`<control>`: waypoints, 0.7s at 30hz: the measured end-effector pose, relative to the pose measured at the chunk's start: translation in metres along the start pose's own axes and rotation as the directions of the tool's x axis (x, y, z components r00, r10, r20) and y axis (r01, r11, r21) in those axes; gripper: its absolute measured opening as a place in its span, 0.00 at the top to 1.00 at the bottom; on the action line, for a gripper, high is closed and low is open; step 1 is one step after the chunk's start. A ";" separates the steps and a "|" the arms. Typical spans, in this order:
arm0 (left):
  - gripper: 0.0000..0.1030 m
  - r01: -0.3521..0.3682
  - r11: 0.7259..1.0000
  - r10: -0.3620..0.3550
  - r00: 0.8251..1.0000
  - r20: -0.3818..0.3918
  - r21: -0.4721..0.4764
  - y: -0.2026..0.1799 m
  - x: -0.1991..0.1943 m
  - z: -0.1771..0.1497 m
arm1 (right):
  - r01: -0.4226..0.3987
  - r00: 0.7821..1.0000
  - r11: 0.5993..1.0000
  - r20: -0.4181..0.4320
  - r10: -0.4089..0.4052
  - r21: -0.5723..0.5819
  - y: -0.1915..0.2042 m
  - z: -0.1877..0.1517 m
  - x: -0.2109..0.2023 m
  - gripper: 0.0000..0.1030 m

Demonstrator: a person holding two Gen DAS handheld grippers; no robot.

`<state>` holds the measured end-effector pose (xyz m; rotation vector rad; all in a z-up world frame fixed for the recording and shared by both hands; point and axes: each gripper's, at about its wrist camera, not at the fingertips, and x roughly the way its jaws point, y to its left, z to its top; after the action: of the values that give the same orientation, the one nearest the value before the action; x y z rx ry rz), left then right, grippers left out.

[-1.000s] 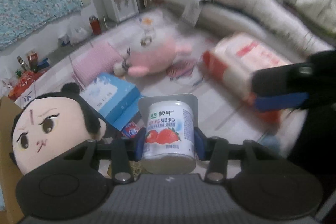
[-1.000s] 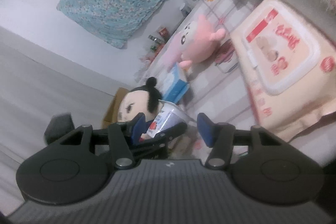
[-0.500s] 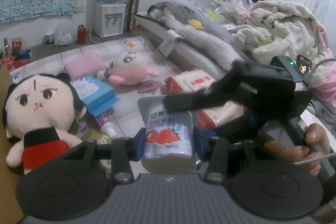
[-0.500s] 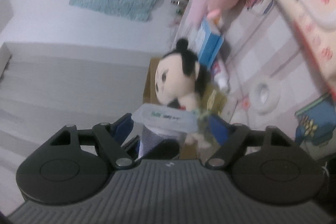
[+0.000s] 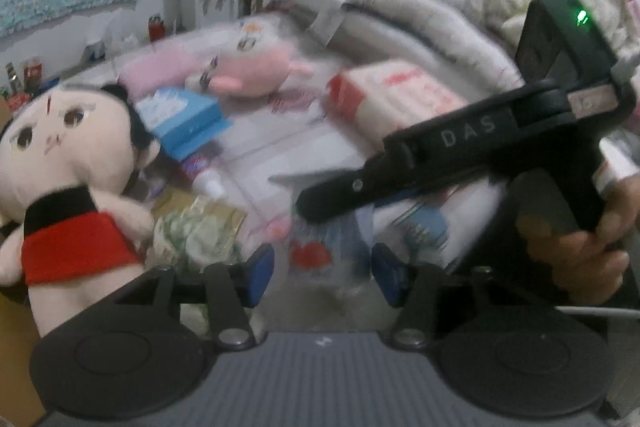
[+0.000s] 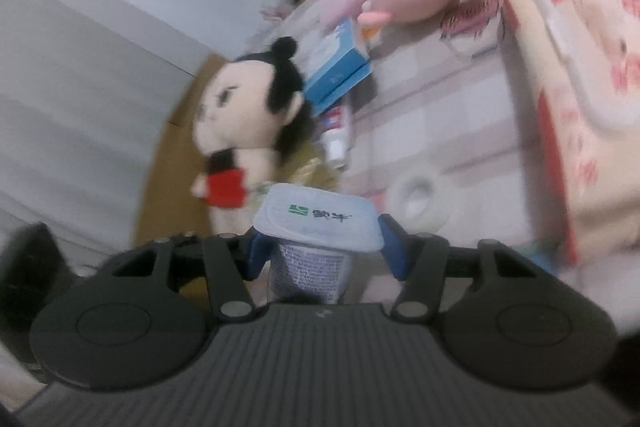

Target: Organize soft objects

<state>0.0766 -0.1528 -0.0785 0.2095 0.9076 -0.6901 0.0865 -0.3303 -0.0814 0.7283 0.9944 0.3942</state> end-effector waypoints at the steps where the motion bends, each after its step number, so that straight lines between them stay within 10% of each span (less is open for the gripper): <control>1: 0.46 -0.004 1.000 0.004 1.000 -0.017 -0.004 0.002 0.004 -0.003 | 0.026 1.000 0.999 0.004 -0.026 -0.029 0.000 0.001 0.002 0.46; 21: 0.35 -0.008 1.000 0.008 1.000 -0.010 0.018 0.002 -0.009 -0.021 | 0.183 0.982 0.906 0.032 -0.185 -0.382 0.046 -0.022 0.011 0.41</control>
<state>0.0604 -0.1377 -0.0849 0.2329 0.9105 -0.6908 0.0741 -0.2833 -0.0629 0.2753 0.9442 0.4102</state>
